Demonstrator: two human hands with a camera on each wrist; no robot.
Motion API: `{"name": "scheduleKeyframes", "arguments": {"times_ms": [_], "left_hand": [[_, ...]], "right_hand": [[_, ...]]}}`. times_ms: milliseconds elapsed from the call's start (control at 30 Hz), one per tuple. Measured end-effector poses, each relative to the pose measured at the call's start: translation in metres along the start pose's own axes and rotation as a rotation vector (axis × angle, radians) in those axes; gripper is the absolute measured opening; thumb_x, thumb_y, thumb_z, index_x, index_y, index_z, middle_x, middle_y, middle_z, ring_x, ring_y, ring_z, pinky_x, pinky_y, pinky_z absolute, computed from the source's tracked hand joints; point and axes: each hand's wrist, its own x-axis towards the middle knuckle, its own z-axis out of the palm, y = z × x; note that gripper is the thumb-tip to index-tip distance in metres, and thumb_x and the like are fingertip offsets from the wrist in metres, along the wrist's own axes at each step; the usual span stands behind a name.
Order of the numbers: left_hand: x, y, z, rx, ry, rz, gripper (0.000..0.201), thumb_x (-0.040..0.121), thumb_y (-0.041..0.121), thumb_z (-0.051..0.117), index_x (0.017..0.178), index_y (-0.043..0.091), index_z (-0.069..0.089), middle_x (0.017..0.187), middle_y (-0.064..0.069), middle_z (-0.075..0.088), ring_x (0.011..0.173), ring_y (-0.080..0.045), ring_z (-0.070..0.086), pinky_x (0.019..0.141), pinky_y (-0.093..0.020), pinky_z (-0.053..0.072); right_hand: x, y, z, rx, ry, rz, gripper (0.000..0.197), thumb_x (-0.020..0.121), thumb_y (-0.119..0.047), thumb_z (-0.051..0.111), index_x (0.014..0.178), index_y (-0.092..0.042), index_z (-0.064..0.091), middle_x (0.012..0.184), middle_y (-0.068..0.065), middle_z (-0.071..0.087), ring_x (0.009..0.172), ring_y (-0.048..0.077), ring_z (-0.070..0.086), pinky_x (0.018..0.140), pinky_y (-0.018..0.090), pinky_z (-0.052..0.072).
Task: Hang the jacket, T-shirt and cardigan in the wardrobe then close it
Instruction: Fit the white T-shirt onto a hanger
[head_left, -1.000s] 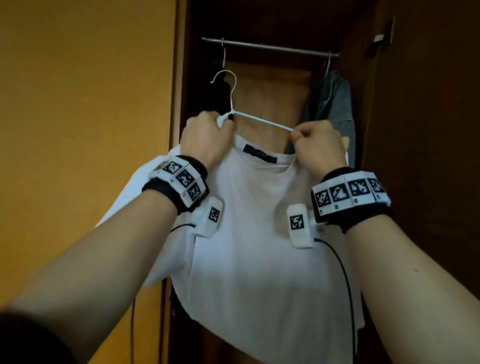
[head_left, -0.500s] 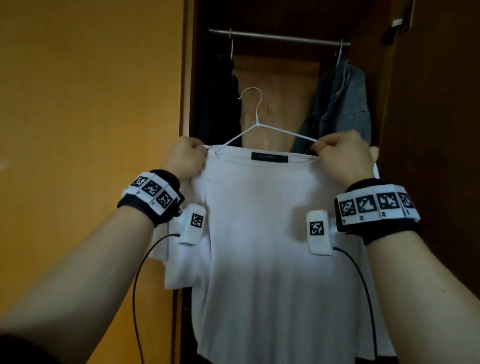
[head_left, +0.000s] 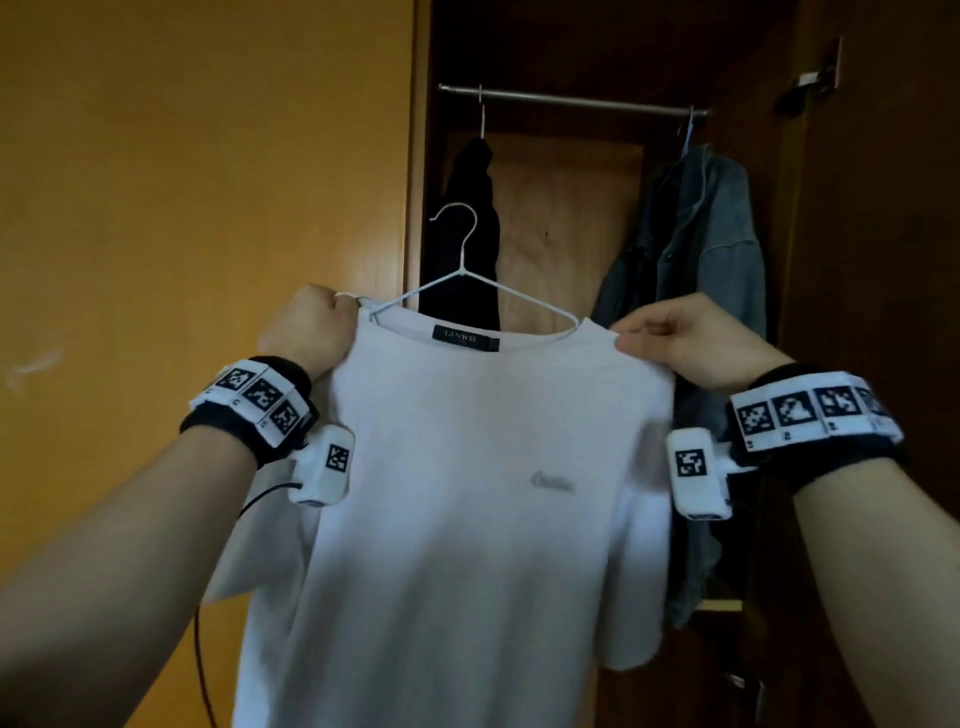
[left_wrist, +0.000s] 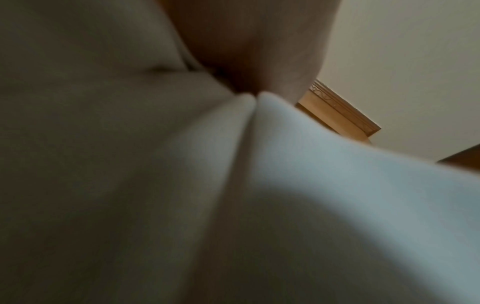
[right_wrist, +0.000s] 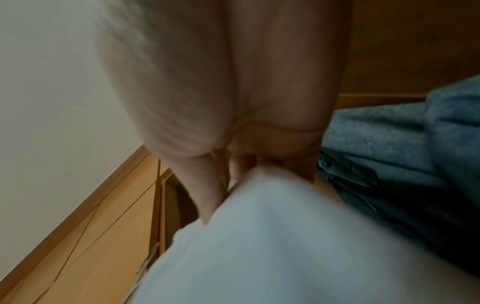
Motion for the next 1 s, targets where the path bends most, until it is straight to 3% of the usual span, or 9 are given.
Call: {"name": "scheduleKeyframes", "arguments": {"times_ms": [167, 300, 367, 433, 500, 633, 767, 867, 1000], "left_hand": [[-0.016, -0.003, -0.004, -0.008, -0.195, 0.089, 0.035, 0.099, 0.023, 0.040, 0.081, 0.001, 0.060, 0.073, -0.013, 0.060, 0.070, -0.030, 0.056, 0.064, -0.038, 0.043], [-0.043, -0.027, -0.011, -0.019, -0.212, 0.095, 0.040, 0.101, 0.026, 0.037, 0.096, -0.003, 0.064, 0.092, -0.021, 0.068, 0.086, -0.038, 0.064, 0.079, -0.049, 0.052], [-0.055, -0.040, -0.011, -0.035, -0.247, 0.057, 0.039, 0.102, 0.028, 0.036, 0.097, 0.001, 0.065, 0.097, -0.020, 0.069, 0.090, -0.038, 0.064, 0.079, -0.047, 0.053], [-0.063, -0.047, -0.008, -0.095, -0.301, 0.016, 0.035, 0.102, 0.030, 0.037, 0.092, 0.010, 0.065, 0.093, -0.013, 0.069, 0.088, -0.032, 0.064, 0.070, -0.036, 0.048], [-0.070, -0.051, -0.007, -0.161, -0.353, -0.018, 0.031, 0.101, 0.034, 0.041, 0.087, 0.020, 0.065, 0.087, -0.004, 0.068, 0.085, -0.025, 0.064, 0.069, -0.033, 0.045], [-0.076, -0.061, -0.008, -0.211, -0.452, -0.052, 0.028, 0.099, 0.040, 0.049, 0.082, 0.026, 0.068, 0.092, -0.005, 0.073, 0.084, -0.025, 0.066, 0.080, -0.036, 0.051], [-0.081, -0.076, -0.005, -0.254, -0.550, -0.071, 0.027, 0.096, 0.045, 0.057, 0.089, 0.025, 0.073, 0.091, -0.004, 0.076, 0.088, -0.024, 0.072, 0.082, -0.036, 0.056], [-0.088, -0.077, -0.005, -0.252, -0.592, 0.011, 0.022, 0.094, 0.045, 0.060, 0.084, 0.029, 0.072, 0.079, 0.006, 0.073, 0.076, -0.015, 0.068, 0.067, -0.026, 0.048], [-0.094, -0.071, 0.000, -0.141, -0.581, 0.161, 0.026, 0.096, 0.043, 0.057, 0.090, 0.025, 0.074, 0.083, 0.004, 0.072, 0.077, -0.016, 0.065, 0.069, -0.030, 0.049]], "right_hand": [[-0.009, -0.001, 0.047, -0.243, 0.027, 0.074, 0.020, 0.092, -0.012, 0.057, 0.098, -0.017, 0.075, 0.099, 0.001, 0.073, 0.096, 0.017, 0.067, 0.091, 0.032, 0.051], [-0.041, -0.003, 0.081, 0.085, -0.046, 0.118, 0.015, 0.091, -0.010, 0.063, 0.098, -0.016, 0.075, 0.091, 0.003, 0.073, 0.083, 0.014, 0.066, 0.081, 0.028, 0.051], [-0.053, -0.008, 0.098, 0.159, -0.065, 0.148, 0.014, 0.089, -0.024, 0.069, 0.095, -0.015, 0.077, 0.089, 0.007, 0.075, 0.081, 0.012, 0.067, 0.081, 0.030, 0.052], [-0.058, -0.009, 0.115, 0.035, -0.043, 0.182, 0.027, 0.084, -0.044, 0.070, 0.081, -0.018, 0.076, 0.081, 0.005, 0.072, 0.077, 0.014, 0.066, 0.076, 0.031, 0.051], [-0.058, -0.012, 0.128, -0.166, 0.051, 0.252, 0.030, 0.079, -0.050, 0.067, 0.072, -0.021, 0.069, 0.078, 0.002, 0.067, 0.084, 0.022, 0.064, 0.078, 0.034, 0.049], [-0.056, -0.025, 0.145, -0.366, 0.069, 0.396, 0.025, 0.079, -0.039, 0.060, 0.096, -0.023, 0.069, 0.116, 0.014, 0.060, 0.119, 0.038, 0.047, 0.100, 0.043, 0.036], [-0.059, -0.030, 0.153, -0.690, 0.239, 0.490, 0.052, 0.080, -0.044, 0.068, 0.117, -0.009, 0.059, 0.130, 0.017, 0.046, 0.120, 0.039, 0.042, 0.098, 0.046, 0.036], [-0.059, -0.029, 0.148, -0.569, 0.193, 0.579, 0.047, 0.085, -0.032, 0.065, 0.123, -0.006, 0.056, 0.127, 0.019, 0.053, 0.117, 0.040, 0.053, 0.090, 0.044, 0.046], [-0.054, -0.031, 0.141, -0.092, 0.330, 0.623, 0.035, 0.077, -0.021, 0.063, 0.103, 0.002, 0.065, 0.108, 0.022, 0.066, 0.095, 0.035, 0.066, 0.067, 0.033, 0.051]]}}
